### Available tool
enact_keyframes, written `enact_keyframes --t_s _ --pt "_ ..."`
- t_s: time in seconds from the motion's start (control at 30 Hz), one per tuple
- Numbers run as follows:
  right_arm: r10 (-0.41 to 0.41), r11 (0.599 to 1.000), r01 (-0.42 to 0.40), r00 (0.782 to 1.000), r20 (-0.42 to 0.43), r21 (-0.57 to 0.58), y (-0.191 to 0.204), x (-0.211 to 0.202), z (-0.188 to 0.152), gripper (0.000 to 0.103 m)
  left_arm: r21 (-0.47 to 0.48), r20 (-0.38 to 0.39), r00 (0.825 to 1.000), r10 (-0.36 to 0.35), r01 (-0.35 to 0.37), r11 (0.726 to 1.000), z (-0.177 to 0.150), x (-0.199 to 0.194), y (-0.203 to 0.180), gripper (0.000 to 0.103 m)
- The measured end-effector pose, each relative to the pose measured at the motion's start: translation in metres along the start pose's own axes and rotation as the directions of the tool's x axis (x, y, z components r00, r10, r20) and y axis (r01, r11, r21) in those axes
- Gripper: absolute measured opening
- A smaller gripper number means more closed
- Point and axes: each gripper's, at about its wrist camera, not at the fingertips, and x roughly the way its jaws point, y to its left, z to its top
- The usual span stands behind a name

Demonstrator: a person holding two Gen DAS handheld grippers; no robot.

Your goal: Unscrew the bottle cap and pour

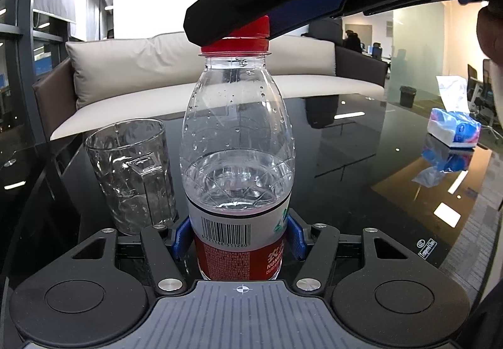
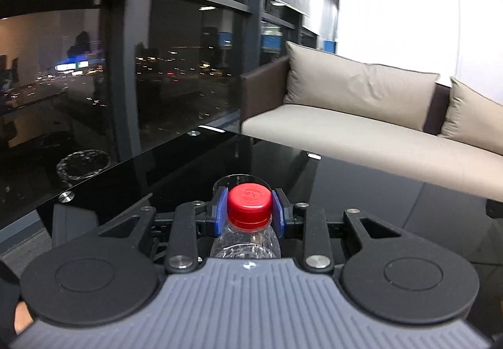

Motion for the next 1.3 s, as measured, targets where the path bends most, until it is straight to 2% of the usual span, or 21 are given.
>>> enact_keyframes --t_s 0.2,0.33,0.4,0.53,0.63,0.73,1.0,1.3 --pt "0.145 0.988 -0.146 0.989 -0.012 -0.055 -0.022 0.002 0.002 0.031 -0.004 -0.003 1.0 -0.009 0.009 1.0 0.0 0.0 0.003 0.055" --pt "0.261 0.963 -0.263 0.964 -0.052 -0.055 -0.041 0.005 0.009 0.032 -0.004 -0.005 1.0 -0.013 0.013 1.0 0.0 0.0 0.004 0.055" --pt "0.276 0.96 -0.278 0.956 -0.097 -0.011 -0.049 0.009 0.017 0.033 -0.002 -0.006 1.0 -0.014 0.014 1.0 0.001 0.0 0.004 0.055" --pt "0.078 0.995 -0.084 0.99 -0.122 -0.048 -0.015 0.001 0.025 0.033 -0.006 -0.005 1.0 -0.004 0.004 1.0 0.0 0.0 0.003 0.055" --pt "-0.033 0.999 0.034 0.992 -0.121 0.007 0.001 -0.004 0.023 0.033 -0.009 -0.006 1.0 0.001 -0.001 1.0 0.0 0.0 0.002 0.055" --pt "-0.086 0.991 0.094 0.992 -0.09 0.094 0.005 -0.005 0.02 0.034 -0.01 -0.006 1.0 0.0 0.0 1.0 0.0 0.0 0.003 0.055" --pt "-0.116 0.983 0.128 0.989 -0.09 0.136 0.006 -0.002 0.013 0.033 -0.007 -0.008 1.0 -0.001 0.001 1.0 0.0 -0.002 0.004 0.055" --pt "-0.127 0.989 0.131 0.99 -0.059 0.065 0.019 0.007 0.008 0.032 -0.008 -0.007 1.0 0.002 -0.002 1.0 0.0 -0.002 0.004 0.055"
